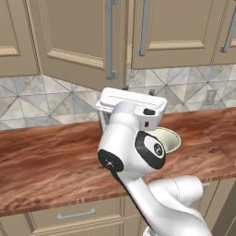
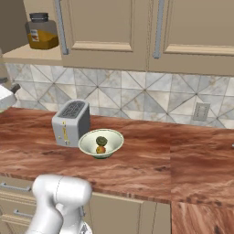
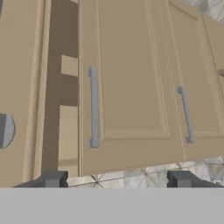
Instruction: Open the cabinet. Pick the kiwi and apple from the cabinet and place them into the bowl. Then close the cabinet.
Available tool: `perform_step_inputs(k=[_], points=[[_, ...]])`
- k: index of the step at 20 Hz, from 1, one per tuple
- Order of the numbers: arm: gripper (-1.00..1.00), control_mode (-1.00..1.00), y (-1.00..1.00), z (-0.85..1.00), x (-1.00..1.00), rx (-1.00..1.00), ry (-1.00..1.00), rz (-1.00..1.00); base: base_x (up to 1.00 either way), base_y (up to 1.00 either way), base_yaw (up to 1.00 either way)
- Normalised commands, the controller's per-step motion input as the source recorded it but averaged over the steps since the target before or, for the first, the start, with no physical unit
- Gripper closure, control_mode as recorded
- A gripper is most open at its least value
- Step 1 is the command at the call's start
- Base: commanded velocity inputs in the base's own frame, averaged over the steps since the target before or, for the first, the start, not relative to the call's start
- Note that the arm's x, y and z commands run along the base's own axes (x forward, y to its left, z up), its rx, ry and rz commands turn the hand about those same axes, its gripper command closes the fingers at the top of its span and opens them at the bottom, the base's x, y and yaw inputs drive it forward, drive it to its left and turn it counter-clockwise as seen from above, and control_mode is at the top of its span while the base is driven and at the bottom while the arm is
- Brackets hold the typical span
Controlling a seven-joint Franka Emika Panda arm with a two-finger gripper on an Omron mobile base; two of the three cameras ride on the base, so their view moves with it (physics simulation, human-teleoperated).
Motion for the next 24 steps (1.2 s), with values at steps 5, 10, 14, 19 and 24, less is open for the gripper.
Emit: perform_step_inputs(k=[5,10,14,19,24], points=[[-1.00,-1.00,-0.94,-0.30,1.00,0.05,-0.04,0.13,0.00,0.00,0.00],[-1.00,-1.00,-0.45,-0.21,0.75,0.01,-0.01,0.05,0.00,0.00,0.00],[-1.00,-1.00,-0.02,-0.17,0.92,-0.01,0.00,-0.11,0.00,0.00,0.00],[-1.00,-1.00,-0.06,-0.12,1.00,0.00,0.00,-0.16,0.00,0.00,0.00],[-1.00,-1.00,0.00,-0.09,1.00,0.00,0.00,-0.22,0.00,0.00,0.00]])
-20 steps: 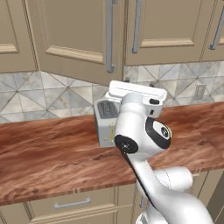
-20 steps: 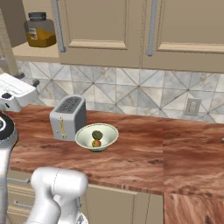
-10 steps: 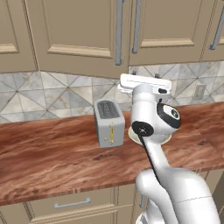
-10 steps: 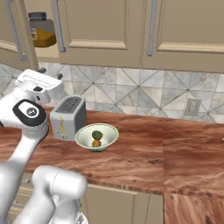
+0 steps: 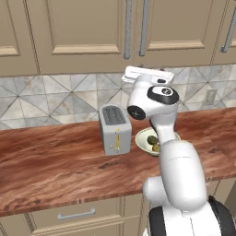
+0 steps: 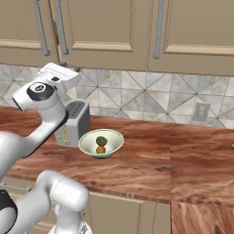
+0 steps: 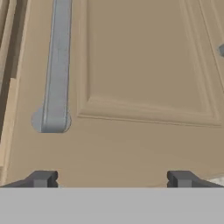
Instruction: Open the cabinet. Pick the kiwi and apple from the cabinet and place them into the bowl. Then close the cabinet.
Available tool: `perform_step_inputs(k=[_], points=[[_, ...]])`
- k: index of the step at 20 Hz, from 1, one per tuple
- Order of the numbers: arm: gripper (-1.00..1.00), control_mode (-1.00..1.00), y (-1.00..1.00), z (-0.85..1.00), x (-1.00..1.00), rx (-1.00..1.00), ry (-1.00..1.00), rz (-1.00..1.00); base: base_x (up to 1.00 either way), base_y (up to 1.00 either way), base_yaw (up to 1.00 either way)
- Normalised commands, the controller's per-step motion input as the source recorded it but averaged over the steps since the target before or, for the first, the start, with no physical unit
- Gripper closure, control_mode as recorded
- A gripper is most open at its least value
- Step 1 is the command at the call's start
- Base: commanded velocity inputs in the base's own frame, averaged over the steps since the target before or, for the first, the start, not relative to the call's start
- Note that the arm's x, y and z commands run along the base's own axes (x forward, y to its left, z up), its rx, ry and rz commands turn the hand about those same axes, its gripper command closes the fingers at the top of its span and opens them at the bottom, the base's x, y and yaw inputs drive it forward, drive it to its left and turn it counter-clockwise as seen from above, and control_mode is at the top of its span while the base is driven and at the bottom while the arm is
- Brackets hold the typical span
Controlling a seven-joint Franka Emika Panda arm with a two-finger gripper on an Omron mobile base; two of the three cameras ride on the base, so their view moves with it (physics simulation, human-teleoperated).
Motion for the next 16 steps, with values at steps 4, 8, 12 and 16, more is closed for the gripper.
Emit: perform_step_inputs(k=[4,8,12,16], points=[[-1.00,-1.00,-0.03,-0.17,1.00,0.00,0.05,-0.15,0.00,0.00,0.00],[-1.00,-1.00,0.00,-0.08,1.00,0.00,0.08,-0.15,0.00,0.00,0.00],[-1.00,-1.00,0.00,0.09,0.64,0.09,0.14,0.01,0.00,0.00,0.00],[-1.00,-1.00,0.00,0.16,-0.18,0.09,0.11,0.21,0.00,0.00,0.00]])
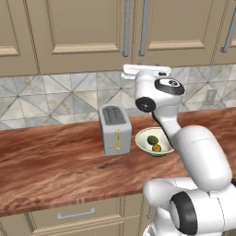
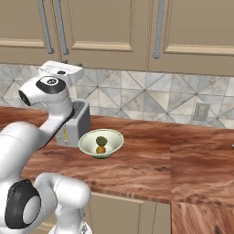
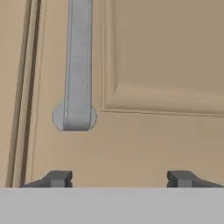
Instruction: Open the cabinet. Pick the kiwi and apple from the cabinet and place them into the bowl. Then close the cabinet.
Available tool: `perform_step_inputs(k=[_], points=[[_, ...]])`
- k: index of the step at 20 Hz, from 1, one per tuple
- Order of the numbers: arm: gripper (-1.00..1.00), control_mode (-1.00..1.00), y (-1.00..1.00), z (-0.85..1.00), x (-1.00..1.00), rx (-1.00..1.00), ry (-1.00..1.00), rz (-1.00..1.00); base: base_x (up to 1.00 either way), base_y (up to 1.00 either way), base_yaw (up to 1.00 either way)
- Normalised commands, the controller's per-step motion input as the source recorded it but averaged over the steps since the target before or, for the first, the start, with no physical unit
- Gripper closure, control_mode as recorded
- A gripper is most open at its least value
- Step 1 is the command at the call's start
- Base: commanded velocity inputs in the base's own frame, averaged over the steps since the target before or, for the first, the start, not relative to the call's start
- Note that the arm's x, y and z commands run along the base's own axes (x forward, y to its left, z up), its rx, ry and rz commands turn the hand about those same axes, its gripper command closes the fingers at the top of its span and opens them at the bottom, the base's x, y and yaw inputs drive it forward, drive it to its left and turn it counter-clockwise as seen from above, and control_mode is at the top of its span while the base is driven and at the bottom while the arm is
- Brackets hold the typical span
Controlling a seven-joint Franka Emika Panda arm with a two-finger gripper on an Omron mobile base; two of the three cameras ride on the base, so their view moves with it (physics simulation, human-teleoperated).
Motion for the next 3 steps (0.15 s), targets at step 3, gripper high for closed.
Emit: perform_step_inputs(k=[3], points=[[-1.00,-1.00,0.00,0.03,0.03,0.00,0.00,0.09,0.00,0.00,0.00]])
